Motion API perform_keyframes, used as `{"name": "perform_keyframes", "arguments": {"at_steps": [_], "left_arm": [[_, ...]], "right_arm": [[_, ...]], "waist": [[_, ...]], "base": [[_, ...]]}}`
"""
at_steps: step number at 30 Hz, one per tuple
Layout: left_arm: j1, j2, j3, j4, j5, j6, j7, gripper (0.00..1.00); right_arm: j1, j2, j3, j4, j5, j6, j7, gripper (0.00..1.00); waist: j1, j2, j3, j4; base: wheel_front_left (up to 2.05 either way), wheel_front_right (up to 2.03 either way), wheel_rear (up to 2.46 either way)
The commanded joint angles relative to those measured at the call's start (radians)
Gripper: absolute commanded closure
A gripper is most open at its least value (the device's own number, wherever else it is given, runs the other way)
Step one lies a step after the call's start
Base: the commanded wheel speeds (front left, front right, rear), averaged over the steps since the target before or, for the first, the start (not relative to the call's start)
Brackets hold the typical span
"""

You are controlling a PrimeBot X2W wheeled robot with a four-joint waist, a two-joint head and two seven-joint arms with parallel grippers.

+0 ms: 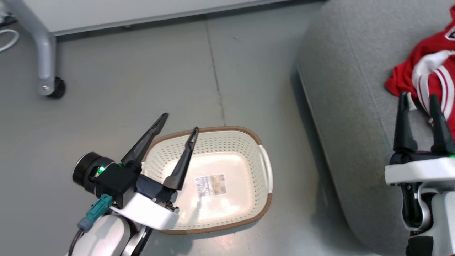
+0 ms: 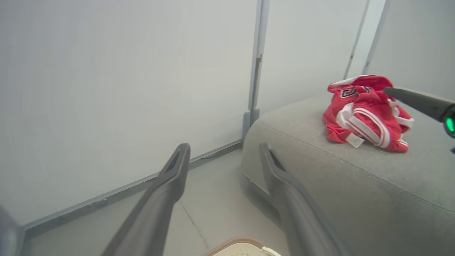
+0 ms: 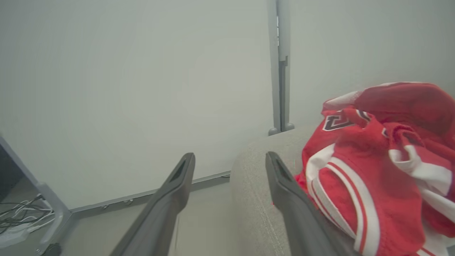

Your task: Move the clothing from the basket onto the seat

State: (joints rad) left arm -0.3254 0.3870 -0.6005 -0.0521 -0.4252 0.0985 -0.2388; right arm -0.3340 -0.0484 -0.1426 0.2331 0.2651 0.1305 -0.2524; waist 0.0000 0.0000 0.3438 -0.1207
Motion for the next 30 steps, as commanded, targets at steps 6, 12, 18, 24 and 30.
{"name": "perform_keyframes", "arguments": {"at_steps": [6, 12, 18, 24, 30], "left_arm": [[0.067, -0.025, 0.082, 0.031, -0.042, 0.052, -0.020, 0.00], [0.119, -0.052, 0.165, 0.040, -0.061, 0.085, -0.024, 0.00], [0.210, -0.067, 0.297, 0.040, -0.048, 0.105, -0.024, 0.00], [0.253, -0.084, 0.373, 0.034, -0.044, 0.092, -0.024, 0.00], [0.280, -0.093, 0.454, 0.026, -0.013, 0.041, -0.025, 0.00]], "right_arm": [[0.092, -0.005, 0.062, -0.095, -0.010, 0.001, 0.040, 0.00], [0.158, -0.005, 0.093, -0.161, -0.014, 0.001, 0.078, 0.00], [0.224, -0.005, 0.113, -0.206, -0.028, 0.001, 0.113, 0.00], [0.268, -0.005, 0.121, -0.226, -0.030, 0.001, 0.128, 0.00], [0.313, -0.005, 0.107, -0.248, -0.032, 0.001, 0.140, 0.00]], "waist": [[0.0000, 0.0000, -0.100, 0.134], [0.0000, 0.0000, -0.145, 0.190], [0.0000, 0.0000, -0.196, 0.216], [0.0000, 0.0000, -0.219, 0.222], [0.0000, 0.0000, -0.239, 0.222]], "base": [[0.00, 0.00, 0.00], [0.00, 0.00, 0.00], [0.00, 0.00, 0.00], [0.00, 0.00, 0.00], [0.00, 0.00, 0.00]]}}
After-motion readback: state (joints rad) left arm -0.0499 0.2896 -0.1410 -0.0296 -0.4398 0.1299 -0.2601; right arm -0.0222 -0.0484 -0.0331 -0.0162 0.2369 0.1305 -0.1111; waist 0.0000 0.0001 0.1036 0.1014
